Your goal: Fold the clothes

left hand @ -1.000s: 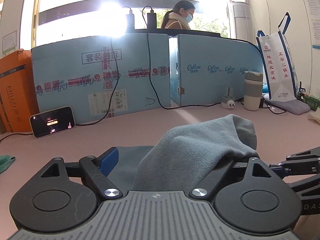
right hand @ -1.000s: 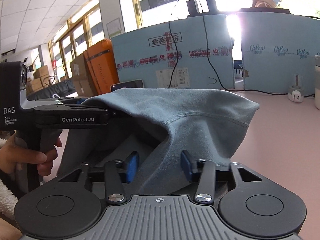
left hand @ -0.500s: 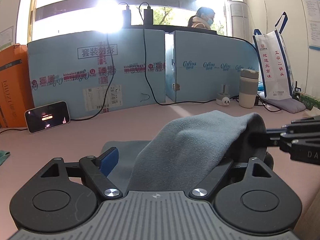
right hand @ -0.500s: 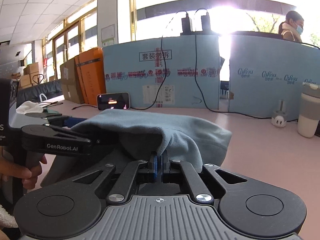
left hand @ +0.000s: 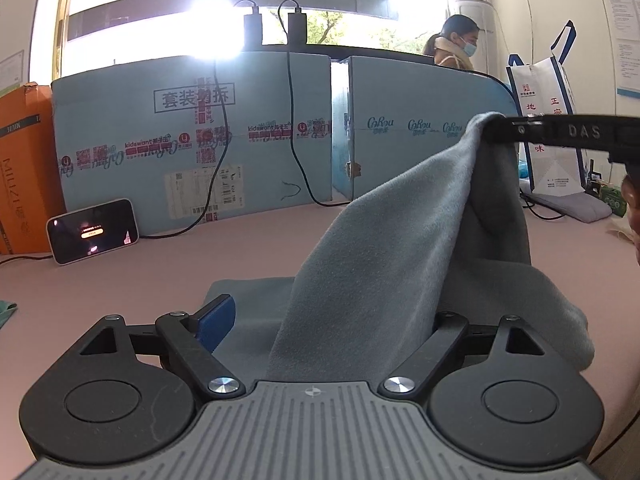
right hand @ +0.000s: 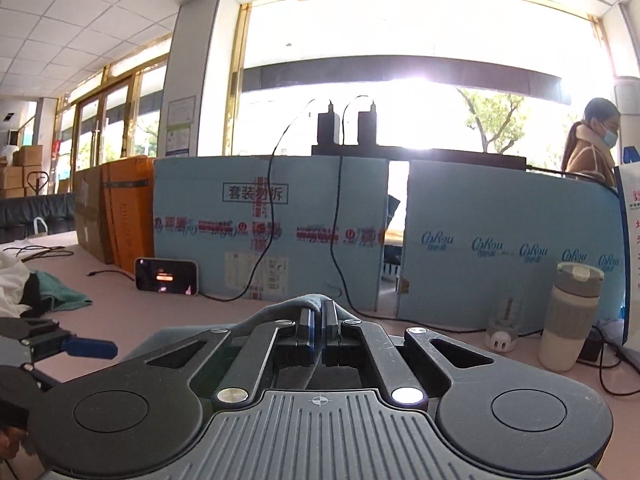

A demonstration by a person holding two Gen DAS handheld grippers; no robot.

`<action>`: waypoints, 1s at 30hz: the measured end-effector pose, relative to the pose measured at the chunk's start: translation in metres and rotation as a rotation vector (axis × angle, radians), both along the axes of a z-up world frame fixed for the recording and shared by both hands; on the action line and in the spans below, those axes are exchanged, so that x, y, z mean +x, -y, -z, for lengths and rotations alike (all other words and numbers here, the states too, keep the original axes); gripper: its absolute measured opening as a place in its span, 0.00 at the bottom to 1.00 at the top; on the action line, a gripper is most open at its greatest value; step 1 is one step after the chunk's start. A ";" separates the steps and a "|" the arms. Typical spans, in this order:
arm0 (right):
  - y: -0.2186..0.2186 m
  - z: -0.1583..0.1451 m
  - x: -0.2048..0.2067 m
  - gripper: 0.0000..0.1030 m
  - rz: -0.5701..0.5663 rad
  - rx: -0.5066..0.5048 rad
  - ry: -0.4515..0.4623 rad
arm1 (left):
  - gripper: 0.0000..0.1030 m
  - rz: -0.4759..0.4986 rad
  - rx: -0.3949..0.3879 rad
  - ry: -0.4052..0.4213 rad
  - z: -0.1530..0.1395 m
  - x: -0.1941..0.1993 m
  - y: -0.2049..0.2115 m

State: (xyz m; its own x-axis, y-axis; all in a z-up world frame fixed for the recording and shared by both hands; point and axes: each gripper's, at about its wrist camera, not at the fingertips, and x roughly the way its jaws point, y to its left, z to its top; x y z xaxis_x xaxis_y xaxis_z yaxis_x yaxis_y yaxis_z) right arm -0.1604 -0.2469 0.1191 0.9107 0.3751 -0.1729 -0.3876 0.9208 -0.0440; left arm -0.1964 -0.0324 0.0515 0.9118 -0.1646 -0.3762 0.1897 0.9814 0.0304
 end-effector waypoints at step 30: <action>-0.045 0.017 0.086 0.41 -0.073 0.063 -0.183 | 0.84 -0.104 -0.007 -0.110 0.025 0.031 -0.034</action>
